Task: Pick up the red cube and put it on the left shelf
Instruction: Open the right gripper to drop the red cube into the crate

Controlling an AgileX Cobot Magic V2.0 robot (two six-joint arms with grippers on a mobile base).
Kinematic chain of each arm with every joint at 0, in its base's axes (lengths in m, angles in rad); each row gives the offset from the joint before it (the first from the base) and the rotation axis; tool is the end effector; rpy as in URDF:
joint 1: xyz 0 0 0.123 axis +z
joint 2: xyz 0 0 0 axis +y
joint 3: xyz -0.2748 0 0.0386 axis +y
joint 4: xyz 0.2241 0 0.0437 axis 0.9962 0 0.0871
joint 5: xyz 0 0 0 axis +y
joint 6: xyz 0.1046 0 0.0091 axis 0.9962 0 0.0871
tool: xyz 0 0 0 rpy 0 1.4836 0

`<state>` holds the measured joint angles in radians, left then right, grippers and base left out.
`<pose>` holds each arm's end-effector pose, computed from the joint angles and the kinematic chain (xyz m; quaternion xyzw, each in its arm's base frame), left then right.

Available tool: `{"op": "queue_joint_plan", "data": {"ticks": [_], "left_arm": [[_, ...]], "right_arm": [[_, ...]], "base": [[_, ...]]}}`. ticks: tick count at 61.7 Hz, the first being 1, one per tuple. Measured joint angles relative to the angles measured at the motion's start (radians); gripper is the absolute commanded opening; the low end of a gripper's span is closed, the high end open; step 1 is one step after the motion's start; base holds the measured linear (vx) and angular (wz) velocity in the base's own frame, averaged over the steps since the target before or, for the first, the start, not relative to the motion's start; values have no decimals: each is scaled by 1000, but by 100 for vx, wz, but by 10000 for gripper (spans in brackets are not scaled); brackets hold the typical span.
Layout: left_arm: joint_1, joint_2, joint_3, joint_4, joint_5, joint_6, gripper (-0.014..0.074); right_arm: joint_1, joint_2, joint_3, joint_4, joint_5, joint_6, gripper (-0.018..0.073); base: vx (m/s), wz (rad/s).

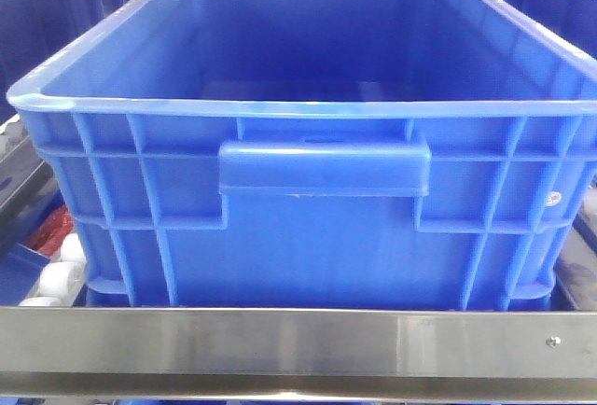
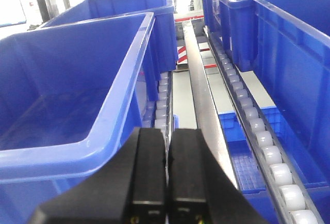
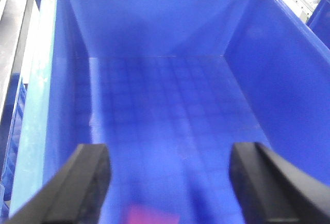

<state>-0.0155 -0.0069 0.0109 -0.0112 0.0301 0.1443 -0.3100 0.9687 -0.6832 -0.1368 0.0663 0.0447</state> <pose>0.0541 -0.0009 0.2080 0.0512 0.6862 0.0425 0.7244 0.1948 -0.0634 0.3227 0.0892 0.7890 -0.1248 0.5949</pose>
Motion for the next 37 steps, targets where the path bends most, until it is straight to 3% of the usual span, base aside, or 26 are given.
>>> {"op": "queue_joint_plan", "data": {"ticks": [9, 13, 19, 23, 37], "left_arm": [[0, 0, 0, 0, 0, 0, 106], [0, 0, 0, 0, 0, 0, 106], [0, 0, 0, 0, 0, 0, 106], [0, 0, 0, 0, 0, 0, 106], [0, 0, 0, 0, 0, 0, 106]], "right_arm": [[0, 0, 0, 0, 0, 0, 439], [0, 0, 0, 0, 2, 0, 306], [0, -13, 0, 0, 18, 0, 36], [0, -42, 8, 0, 27, 0, 77], [4, -310, 123, 0, 37, 0, 51]], "base": [[0, -2], [0, 0], [0, 0], [0, 0], [0, 0]]}}
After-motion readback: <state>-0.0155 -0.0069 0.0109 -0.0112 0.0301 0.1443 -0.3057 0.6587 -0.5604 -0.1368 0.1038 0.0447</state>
